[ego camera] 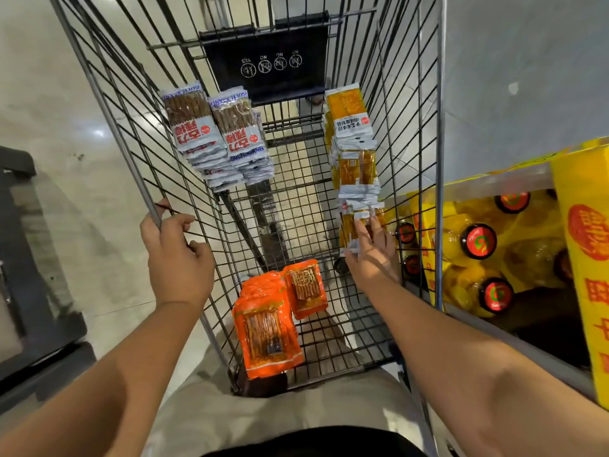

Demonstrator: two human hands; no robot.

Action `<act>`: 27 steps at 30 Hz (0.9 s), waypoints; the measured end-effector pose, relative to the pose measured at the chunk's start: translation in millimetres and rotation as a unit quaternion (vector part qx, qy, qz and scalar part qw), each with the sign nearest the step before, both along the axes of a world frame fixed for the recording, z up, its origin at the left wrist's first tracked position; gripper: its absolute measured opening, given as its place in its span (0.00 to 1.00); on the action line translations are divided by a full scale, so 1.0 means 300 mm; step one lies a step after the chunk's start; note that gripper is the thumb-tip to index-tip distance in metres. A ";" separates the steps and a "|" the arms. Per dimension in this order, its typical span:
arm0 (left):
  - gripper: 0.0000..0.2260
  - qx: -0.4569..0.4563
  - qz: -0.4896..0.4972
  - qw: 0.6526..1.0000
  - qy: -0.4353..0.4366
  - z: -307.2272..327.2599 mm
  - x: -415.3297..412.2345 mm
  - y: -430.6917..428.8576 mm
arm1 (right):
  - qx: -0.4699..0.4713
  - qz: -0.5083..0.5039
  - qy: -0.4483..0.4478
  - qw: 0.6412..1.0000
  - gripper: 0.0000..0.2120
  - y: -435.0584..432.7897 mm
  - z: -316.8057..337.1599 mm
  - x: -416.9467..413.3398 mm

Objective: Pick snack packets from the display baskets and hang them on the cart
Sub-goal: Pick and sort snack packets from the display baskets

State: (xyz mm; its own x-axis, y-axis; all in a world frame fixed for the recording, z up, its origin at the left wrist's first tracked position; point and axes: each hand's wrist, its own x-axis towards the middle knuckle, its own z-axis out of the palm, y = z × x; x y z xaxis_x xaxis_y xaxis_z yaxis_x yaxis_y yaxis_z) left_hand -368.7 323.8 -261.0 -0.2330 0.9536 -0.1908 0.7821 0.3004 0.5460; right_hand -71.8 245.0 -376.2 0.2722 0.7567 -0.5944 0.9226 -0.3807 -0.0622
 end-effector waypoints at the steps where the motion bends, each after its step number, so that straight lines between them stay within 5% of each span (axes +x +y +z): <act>1: 0.15 -0.004 -0.003 1.000 0.002 0.000 0.000 -0.003 | -0.013 -0.011 0.013 1.000 0.34 0.009 0.014 -0.002; 6: 0.15 -0.045 -0.018 0.999 0.000 0.008 -0.009 0.003 | -0.050 -0.122 0.105 0.986 0.31 0.083 0.162 -0.010; 12: 0.19 -0.072 -0.066 0.994 -0.052 0.074 -0.046 0.012 | 0.055 -0.239 0.089 0.965 0.22 -0.005 0.358 -0.114; 16: 0.27 -0.109 -0.108 0.982 -0.107 0.129 -0.094 0.025 | -0.025 -0.256 0.106 0.961 0.21 -0.128 0.477 -0.228; 21: 0.29 -0.078 -0.153 0.985 -0.032 0.242 -0.162 0.028 | 0.019 -0.298 0.147 0.943 0.23 -0.317 0.587 -0.384; 27: 0.30 -0.046 -0.398 0.916 0.034 0.385 -0.052 -0.070 | 0.114 -0.374 0.154 0.907 0.21 -0.555 0.789 -0.466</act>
